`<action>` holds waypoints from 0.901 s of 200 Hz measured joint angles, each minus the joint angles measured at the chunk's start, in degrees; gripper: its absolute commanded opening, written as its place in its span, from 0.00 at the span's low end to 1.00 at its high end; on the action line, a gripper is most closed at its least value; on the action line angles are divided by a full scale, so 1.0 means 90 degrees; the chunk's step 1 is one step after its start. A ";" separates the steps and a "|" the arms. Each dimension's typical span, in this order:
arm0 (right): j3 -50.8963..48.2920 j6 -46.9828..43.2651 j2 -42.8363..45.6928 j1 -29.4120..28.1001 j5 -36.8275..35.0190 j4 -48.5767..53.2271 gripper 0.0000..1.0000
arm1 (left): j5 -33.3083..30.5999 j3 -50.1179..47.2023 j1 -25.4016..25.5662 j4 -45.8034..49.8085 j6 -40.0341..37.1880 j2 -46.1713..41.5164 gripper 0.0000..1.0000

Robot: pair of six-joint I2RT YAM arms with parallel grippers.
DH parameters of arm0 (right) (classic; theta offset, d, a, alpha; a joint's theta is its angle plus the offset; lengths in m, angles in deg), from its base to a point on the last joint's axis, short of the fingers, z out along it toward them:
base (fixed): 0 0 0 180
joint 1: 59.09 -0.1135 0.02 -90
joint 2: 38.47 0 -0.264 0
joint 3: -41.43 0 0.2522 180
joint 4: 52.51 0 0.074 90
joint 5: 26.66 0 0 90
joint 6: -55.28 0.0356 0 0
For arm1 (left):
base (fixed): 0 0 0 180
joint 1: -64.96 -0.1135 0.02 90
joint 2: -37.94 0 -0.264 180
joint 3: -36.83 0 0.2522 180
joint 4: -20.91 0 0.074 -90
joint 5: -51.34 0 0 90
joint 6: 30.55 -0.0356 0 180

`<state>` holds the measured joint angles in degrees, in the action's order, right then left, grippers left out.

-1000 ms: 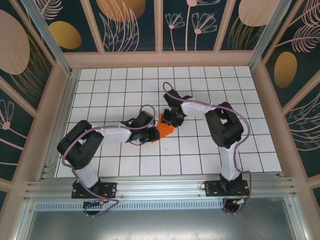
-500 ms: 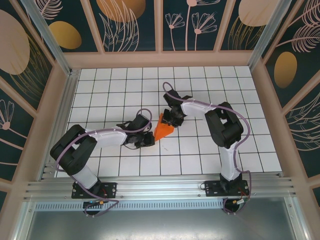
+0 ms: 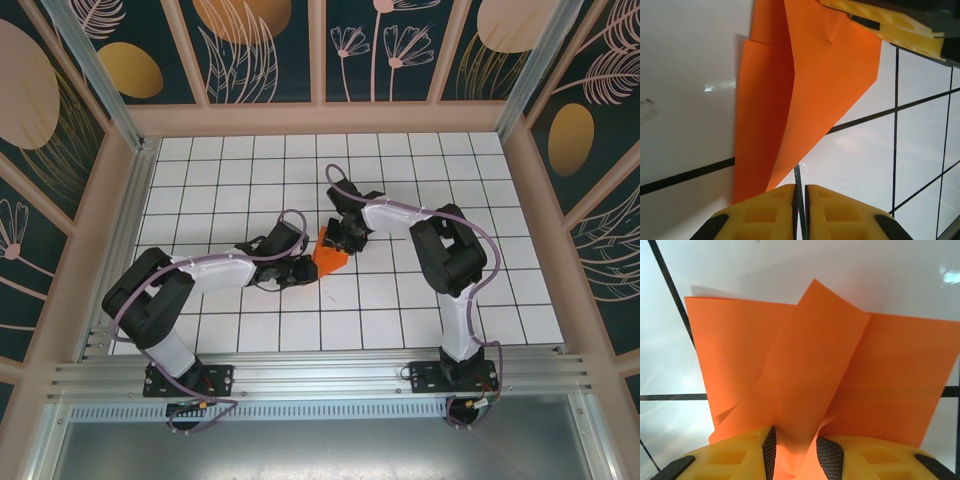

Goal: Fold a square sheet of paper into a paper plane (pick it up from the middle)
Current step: Fourth fold the wing at the center of the table.

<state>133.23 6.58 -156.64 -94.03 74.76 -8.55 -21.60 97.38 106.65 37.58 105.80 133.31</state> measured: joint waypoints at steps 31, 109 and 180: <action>0.0000 0.0000 -0.0005 0.0000 0.0000 0.0002 0.37 | -0.0017 0.0119 0.0027 -0.0015 -0.0002 0.0216 0.14; 0.0051 0.0002 -0.0039 0.0000 -0.0005 0.0058 0.37 | -0.0461 0.0187 0.0036 0.0253 -0.0056 0.0226 0.14; 0.0066 0.0007 -0.0049 0.0000 -0.0007 0.0078 0.37 | -0.0602 0.0185 0.0036 0.0374 -0.0126 0.0226 0.13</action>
<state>133.82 6.65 -157.08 -94.03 74.69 -7.85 -27.02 99.04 106.98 40.95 104.66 135.35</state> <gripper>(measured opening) 0.371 0.131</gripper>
